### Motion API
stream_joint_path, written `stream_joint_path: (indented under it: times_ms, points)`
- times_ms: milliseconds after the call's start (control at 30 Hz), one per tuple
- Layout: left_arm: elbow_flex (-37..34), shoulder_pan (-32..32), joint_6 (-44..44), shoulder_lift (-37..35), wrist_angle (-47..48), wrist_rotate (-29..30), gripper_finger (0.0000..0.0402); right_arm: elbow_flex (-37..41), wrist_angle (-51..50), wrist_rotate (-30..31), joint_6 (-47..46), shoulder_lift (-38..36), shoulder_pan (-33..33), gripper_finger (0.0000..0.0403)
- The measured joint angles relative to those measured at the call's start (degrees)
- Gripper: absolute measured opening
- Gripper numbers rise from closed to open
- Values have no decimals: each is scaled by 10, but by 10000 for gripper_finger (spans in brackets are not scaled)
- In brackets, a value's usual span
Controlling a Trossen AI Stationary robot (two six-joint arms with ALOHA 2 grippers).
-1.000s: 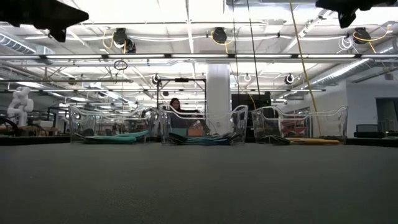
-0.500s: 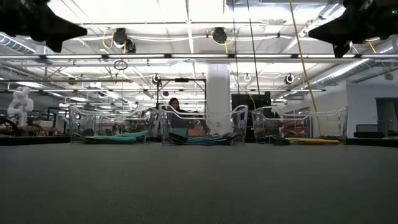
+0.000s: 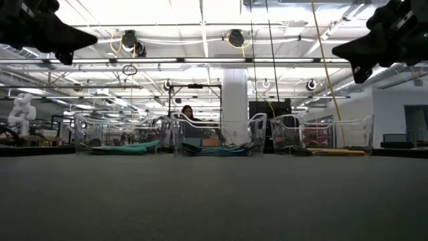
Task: Sort silverware by color (type)
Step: Return to Home Position
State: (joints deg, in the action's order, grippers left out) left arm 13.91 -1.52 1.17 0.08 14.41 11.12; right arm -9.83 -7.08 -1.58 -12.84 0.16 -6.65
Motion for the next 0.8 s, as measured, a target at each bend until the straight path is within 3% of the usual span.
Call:
stream_joint_path:
  times_ms: [233,533,667,800]
  points:
    - [-38,0,14,0,-46,-4,2,66,95,-4,-32,0,0,0]
    - [-130,0,46,0,-205,-5,2,87,98,-15,-60,0,0,0]
    - [-135,0,45,0,-200,-7,2,87,91,-14,-89,0,0,0]
    - [-135,0,36,0,-180,-51,2,88,91,-14,-119,0,0,1]
